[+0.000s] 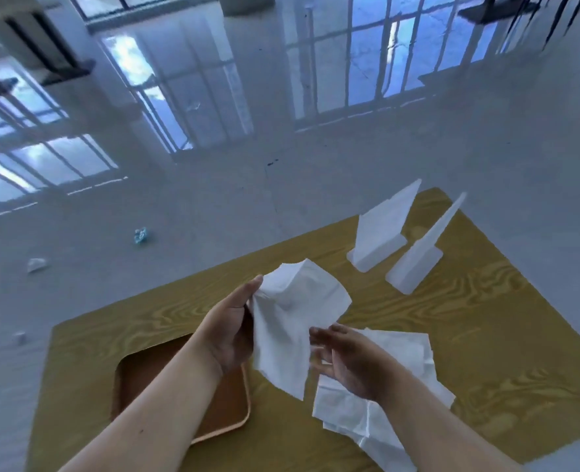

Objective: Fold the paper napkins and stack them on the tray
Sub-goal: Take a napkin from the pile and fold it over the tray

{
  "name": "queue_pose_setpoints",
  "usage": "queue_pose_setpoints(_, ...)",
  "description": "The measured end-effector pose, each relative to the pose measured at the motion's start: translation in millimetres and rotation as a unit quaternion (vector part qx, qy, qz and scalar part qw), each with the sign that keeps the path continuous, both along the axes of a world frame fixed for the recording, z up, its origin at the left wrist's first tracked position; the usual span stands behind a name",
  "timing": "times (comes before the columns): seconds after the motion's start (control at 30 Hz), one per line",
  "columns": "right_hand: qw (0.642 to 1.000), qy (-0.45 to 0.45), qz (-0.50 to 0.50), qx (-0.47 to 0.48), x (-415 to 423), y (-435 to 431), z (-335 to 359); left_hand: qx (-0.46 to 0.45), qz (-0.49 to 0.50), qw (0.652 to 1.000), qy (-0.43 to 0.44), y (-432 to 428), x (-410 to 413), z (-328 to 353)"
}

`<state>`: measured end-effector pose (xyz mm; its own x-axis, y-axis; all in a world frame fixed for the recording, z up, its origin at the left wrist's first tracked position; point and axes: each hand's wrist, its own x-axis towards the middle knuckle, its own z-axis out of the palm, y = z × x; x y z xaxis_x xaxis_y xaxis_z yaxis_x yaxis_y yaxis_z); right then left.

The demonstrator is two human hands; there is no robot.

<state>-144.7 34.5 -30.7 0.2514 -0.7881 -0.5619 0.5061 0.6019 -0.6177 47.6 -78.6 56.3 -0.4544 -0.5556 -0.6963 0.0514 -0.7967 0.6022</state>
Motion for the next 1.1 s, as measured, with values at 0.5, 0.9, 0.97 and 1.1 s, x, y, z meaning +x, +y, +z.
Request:
queue_pose_setpoints(0.5, 0.992, 0.108, 0.062, 0.02, 132.1, -105.6, 52.6, -0.092, 0.163, 0.975, -0.117, -13.6, 200.9, -0.9)
queue_pose_setpoints(0.9, 0.981, 0.172, 0.085, -0.016, 182.7, -121.0, 78.0, -0.134, 0.086, 0.981, -0.108, -11.8, 282.9, 6.1)
queue_pose_setpoints(0.97, 0.971, 0.219, 0.085, -0.048, 182.0, -123.8, 81.5, -0.17, 0.067, 0.971, -0.151, -13.6, 285.7, 10.1)
queue_pose_setpoints(1.1, 0.91, 0.358, 0.145, -0.152, 177.5, -121.9, 86.5, -0.241, 0.026, 0.938, -0.248, -17.1, 284.2, 18.2)
